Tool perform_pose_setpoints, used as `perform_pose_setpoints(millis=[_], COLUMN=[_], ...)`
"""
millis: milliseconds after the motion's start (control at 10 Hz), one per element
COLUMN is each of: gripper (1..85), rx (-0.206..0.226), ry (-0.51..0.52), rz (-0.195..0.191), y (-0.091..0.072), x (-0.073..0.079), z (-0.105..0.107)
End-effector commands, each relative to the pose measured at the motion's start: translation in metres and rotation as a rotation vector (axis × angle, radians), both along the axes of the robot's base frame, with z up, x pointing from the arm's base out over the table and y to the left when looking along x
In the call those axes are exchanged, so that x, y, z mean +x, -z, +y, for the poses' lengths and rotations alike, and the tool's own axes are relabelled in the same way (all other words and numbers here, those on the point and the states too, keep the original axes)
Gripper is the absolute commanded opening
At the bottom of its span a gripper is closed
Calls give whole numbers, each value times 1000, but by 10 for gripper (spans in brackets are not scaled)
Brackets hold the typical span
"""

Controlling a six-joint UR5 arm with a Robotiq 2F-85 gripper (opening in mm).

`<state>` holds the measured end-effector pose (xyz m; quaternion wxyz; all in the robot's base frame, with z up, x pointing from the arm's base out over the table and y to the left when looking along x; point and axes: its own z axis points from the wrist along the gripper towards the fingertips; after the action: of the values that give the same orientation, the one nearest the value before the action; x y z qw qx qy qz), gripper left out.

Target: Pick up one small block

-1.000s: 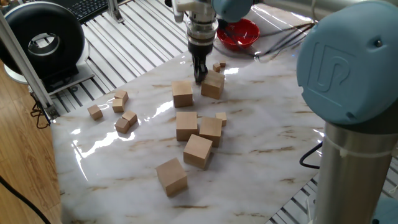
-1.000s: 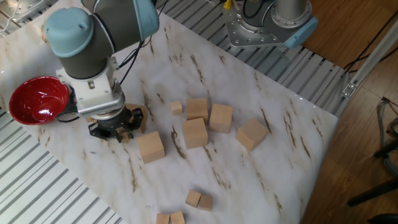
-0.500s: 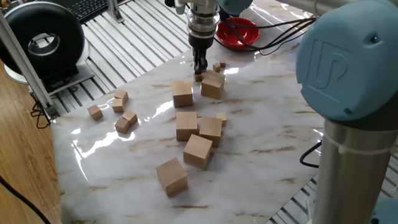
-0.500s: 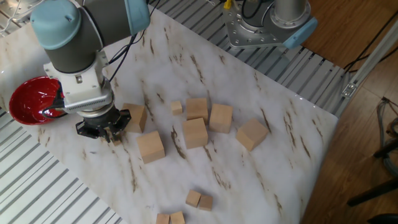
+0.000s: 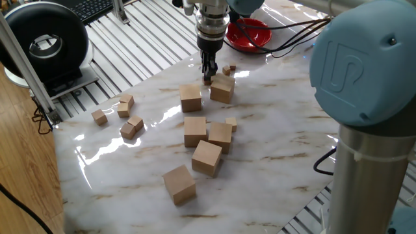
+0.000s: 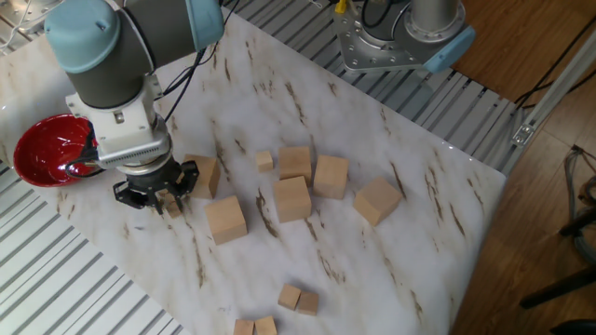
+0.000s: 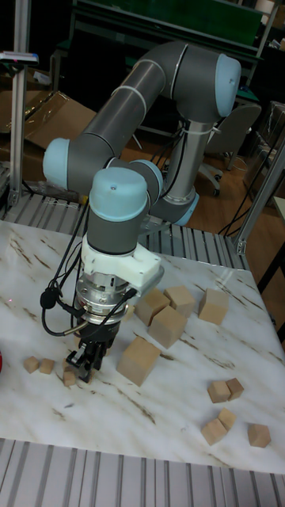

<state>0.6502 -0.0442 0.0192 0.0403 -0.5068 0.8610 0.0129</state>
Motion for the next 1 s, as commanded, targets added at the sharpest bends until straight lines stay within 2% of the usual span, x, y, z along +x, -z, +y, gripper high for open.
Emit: perform_pose_setpoints(millis=[0,300,500,600,700,900], gripper=[367,357,283,157,127,93], rx=[16,12,3,5,1,-11], ry=[-13,-11,15,34,43,57], rz=[-26,-47,-62,-74,-79,-65], y=[8,13,14,12,6,-18], x=[5,7,11,13,15,10], z=[7,11,7,6,4,-3])
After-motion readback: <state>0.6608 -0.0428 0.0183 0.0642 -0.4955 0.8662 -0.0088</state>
